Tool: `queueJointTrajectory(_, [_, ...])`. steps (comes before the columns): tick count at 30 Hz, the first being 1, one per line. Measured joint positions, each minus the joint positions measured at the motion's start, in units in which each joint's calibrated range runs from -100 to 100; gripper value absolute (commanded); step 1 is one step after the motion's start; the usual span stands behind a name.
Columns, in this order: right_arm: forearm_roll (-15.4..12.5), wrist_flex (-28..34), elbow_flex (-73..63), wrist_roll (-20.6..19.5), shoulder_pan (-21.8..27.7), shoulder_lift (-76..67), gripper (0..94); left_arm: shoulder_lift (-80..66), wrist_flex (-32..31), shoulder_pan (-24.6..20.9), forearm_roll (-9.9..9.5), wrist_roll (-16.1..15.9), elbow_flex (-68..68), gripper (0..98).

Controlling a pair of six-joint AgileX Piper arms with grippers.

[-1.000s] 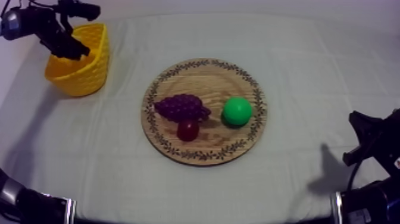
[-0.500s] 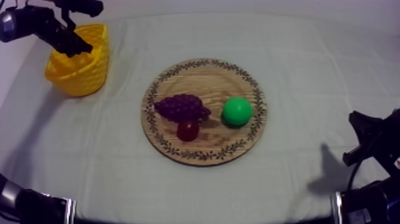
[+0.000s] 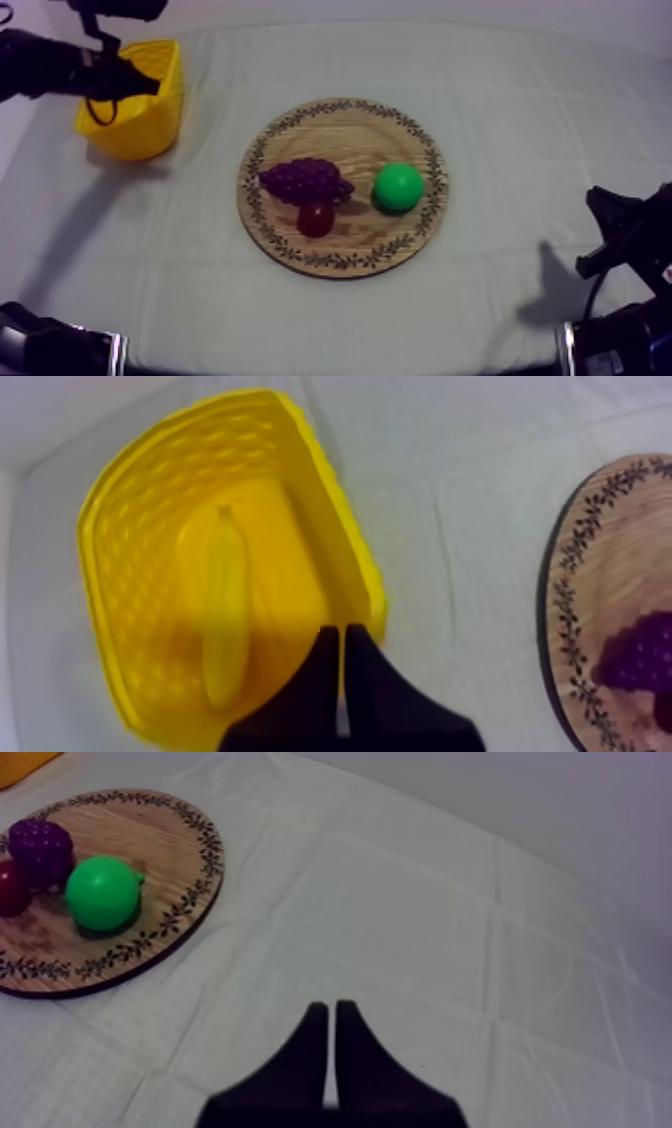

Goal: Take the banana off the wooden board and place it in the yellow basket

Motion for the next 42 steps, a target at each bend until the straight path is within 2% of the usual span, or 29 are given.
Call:
queueJointTrajectory(4, [0.0,0.0,0.0,0.0,0.0,0.0,0.5,-8.78,-1.72,-0.27,0.51,0.96,7.21,0.1])
queueJointTrajectory(8, [0.0,0.0,0.0,0.03,0.0,0.0,0.5,-18.29,-3.24,-1.7,3.35,-0.32,14.91,0.1])
queueJointTrajectory(16, [0.0,0.0,0.0,-0.01,0.0,0.0,0.5,-38.52,1.37,-6.7,14.16,-7.97,28.06,0.0])
queueJointTrajectory(20, [0.0,0.0,0.0,-0.01,0.0,0.0,0.5,-47.78,2.0,-8.59,17.5,-10.37,33.58,0.0])
queueJointTrajectory(26, [0.0,0.0,0.0,-0.01,0.0,0.0,0.5,-61.96,6.19,-10.91,18.63,-10.6,41.54,0.0])
queueJointTrajectory(36, [0.0,0.09,0.0,-0.01,0.0,0.0,0.5,-81.49,10.7,-10.29,18.88,-8.94,50.06,0.0])
queueJointTrajectory(42, [0.0,0.02,0.0,-0.01,0.0,0.0,0.5,-88.77,10.21,-9.96,17.62,-7.84,54.76,0.1])
